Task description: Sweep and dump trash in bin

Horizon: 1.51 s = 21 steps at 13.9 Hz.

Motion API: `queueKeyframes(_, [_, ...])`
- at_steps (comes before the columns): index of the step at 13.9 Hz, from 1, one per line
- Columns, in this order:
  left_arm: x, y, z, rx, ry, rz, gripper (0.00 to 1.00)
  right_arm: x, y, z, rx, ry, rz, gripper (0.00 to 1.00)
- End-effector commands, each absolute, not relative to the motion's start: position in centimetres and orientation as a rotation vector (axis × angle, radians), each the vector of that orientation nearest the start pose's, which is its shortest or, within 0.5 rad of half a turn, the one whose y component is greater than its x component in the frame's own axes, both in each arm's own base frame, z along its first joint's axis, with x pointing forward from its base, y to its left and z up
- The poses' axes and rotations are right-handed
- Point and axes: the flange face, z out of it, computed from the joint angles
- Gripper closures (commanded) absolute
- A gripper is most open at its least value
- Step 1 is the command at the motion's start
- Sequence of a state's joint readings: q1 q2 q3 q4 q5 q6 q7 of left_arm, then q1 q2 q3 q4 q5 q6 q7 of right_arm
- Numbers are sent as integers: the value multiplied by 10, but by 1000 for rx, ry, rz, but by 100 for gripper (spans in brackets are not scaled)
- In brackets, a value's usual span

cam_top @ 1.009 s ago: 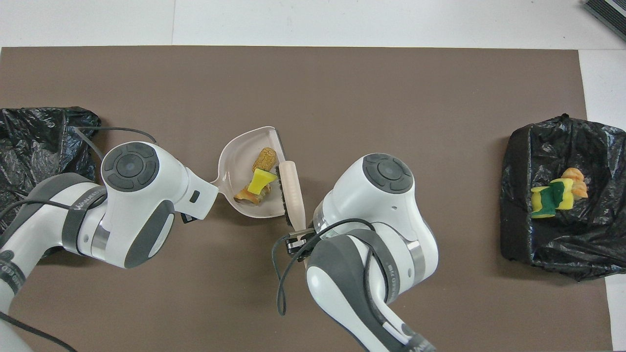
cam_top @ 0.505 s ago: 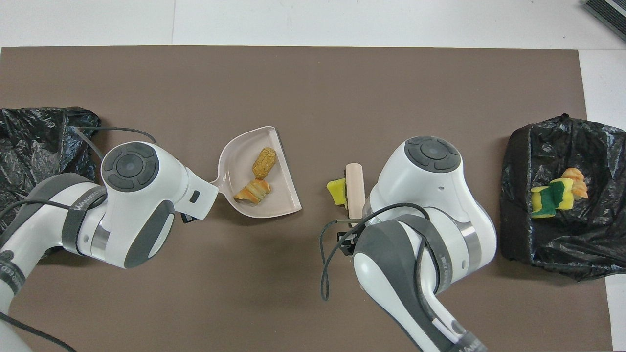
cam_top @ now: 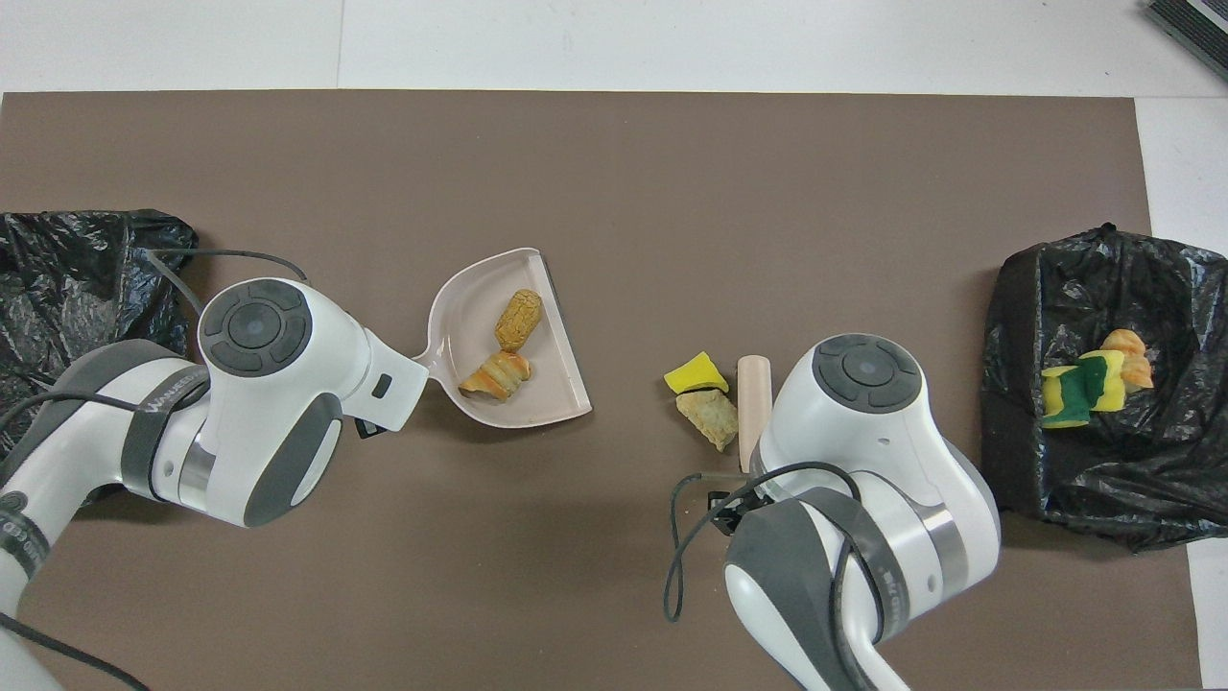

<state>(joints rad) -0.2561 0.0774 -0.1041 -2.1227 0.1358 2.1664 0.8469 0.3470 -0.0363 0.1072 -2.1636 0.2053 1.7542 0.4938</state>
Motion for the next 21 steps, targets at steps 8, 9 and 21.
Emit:
queueKeyframes(8, [510,-184,378,-2445,1810,51,100,382,201,346,-3085,300,397,100])
queueKeyframes(9, [510,-184,378,-2445,1810,51,100,389,205,338,-3080,298,371,100])
queueKeyframes(21, [508,-184,377,-2448,1811,57,100,500,328,341,-3003,55,351,100])
